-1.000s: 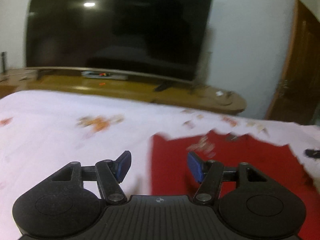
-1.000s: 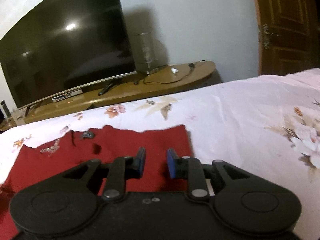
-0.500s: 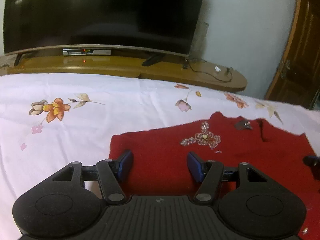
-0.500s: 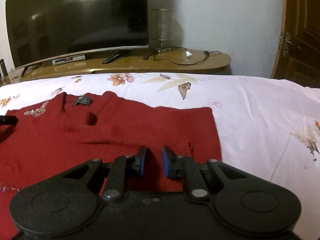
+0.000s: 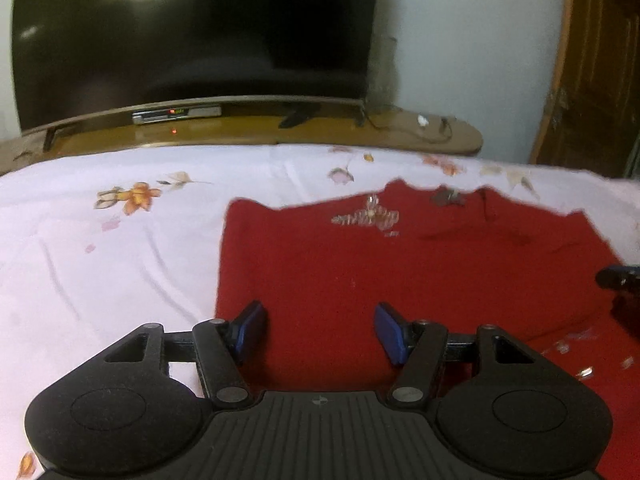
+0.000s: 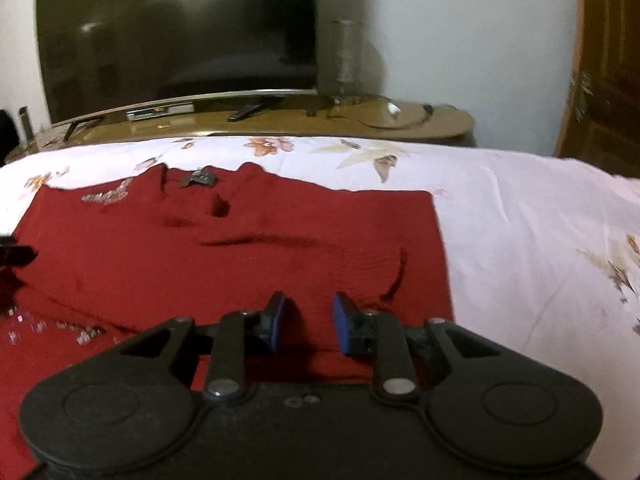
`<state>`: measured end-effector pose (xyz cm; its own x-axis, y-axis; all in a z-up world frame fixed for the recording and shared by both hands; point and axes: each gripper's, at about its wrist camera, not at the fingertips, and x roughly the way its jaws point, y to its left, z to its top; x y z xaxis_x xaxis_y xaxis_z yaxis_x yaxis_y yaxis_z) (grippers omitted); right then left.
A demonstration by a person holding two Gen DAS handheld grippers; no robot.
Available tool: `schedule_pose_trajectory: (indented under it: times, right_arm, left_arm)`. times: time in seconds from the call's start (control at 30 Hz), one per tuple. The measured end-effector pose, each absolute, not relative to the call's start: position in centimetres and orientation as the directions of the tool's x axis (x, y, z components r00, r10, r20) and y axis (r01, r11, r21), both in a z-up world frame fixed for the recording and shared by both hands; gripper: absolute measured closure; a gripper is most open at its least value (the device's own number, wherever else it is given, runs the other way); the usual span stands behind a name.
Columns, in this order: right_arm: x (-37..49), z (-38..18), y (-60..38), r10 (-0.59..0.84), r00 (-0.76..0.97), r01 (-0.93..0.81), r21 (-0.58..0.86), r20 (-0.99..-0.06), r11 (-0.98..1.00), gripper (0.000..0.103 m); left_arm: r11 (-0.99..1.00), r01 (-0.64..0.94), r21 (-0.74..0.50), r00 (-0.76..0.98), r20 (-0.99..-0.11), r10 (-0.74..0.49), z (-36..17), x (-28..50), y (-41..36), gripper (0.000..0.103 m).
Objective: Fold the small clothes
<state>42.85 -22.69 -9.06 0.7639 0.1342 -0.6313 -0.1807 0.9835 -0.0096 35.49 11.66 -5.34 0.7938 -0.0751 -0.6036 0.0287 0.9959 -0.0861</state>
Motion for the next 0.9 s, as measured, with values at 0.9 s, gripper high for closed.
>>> schedule_pose_trajectory:
  times: [0.9]
  right_arm:
    - [38.6, -7.7, -24.8, 0.188, 0.777, -0.157, 0.104, -0.601, 0.982, 0.075]
  left_arm:
    - [0.996, -0.064, 0.058, 0.758, -0.647, 0.086, -6.3, 31.2, 11.2, 0.042]
